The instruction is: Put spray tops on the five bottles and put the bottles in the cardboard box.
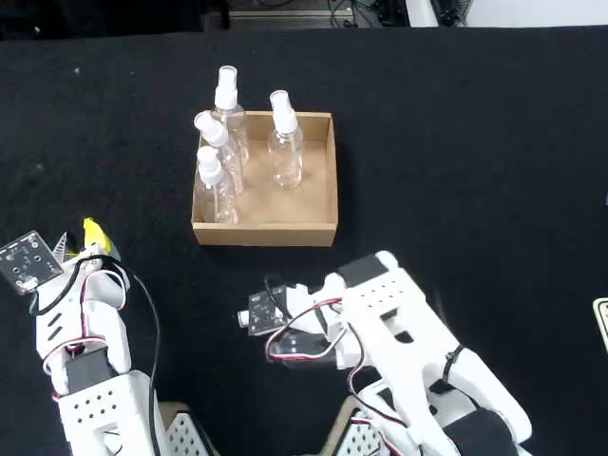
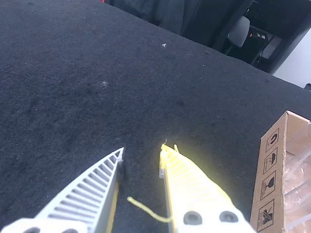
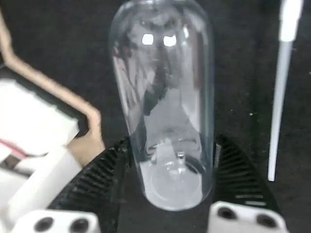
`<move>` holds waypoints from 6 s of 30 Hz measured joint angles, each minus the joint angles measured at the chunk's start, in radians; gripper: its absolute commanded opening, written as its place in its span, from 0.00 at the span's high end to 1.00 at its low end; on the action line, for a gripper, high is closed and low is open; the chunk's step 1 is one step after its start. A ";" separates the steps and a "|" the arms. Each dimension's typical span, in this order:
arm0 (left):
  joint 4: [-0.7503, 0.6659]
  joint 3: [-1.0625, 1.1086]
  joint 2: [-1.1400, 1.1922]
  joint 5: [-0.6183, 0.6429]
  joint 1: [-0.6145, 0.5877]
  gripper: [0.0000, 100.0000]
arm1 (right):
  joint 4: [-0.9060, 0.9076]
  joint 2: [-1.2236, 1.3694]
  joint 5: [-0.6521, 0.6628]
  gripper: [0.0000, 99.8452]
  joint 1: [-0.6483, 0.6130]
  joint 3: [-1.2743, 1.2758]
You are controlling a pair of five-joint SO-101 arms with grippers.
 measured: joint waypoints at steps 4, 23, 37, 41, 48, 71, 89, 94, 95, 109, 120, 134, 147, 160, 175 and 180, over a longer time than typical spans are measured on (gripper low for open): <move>0.000 0.000 0.000 0.000 0.000 0.90 | -0.057 0.000 -0.058 0.95 0.000 0.035; 0.000 0.000 0.000 0.000 0.000 0.90 | 0.172 0.000 -0.077 0.99 0.620 -0.410; 0.000 0.000 0.000 0.000 0.000 0.90 | -0.272 0.287 -0.420 0.99 1.218 -0.322; 0.000 0.000 0.000 0.000 0.000 0.90 | -0.276 0.384 -0.566 0.99 1.186 -0.359; 0.000 0.000 0.000 0.000 0.000 0.90 | -0.192 0.479 -0.701 0.88 1.076 -0.476; 0.000 0.000 0.000 0.000 0.000 0.90 | -0.158 0.483 -0.743 0.86 1.020 -0.540; 0.000 0.000 0.000 0.000 0.000 0.90 | -0.169 0.483 -0.743 0.62 1.019 -0.540; 0.000 0.000 0.000 0.000 0.000 0.90 | -0.060 0.483 -0.743 0.63 1.019 -0.647; 0.000 0.000 0.000 0.000 0.000 0.90 | -0.020 0.483 -0.743 0.63 1.019 -0.687; 0.000 0.000 0.000 0.000 0.000 0.90 | 0.305 0.539 -0.574 0.63 1.046 -1.054; 0.000 0.000 0.000 0.000 0.000 0.90 | 0.150 0.675 -0.694 0.64 1.088 -1.066; 0.000 0.000 0.000 0.000 0.000 0.90 | 0.069 1.100 -0.684 0.64 1.068 -1.329; 0.000 0.000 0.000 0.000 0.000 0.90 | 0.144 1.163 -0.684 0.90 1.068 -1.422; 0.000 0.000 0.000 0.000 0.000 0.90 | 0.163 1.163 -0.245 0.69 1.039 -1.530; 0.000 0.000 0.000 0.000 0.000 0.90 | 0.233 1.165 -0.207 0.66 1.039 -1.525; 0.000 0.000 0.000 0.000 0.000 0.90 | 0.170 1.165 -0.207 0.66 1.039 -1.525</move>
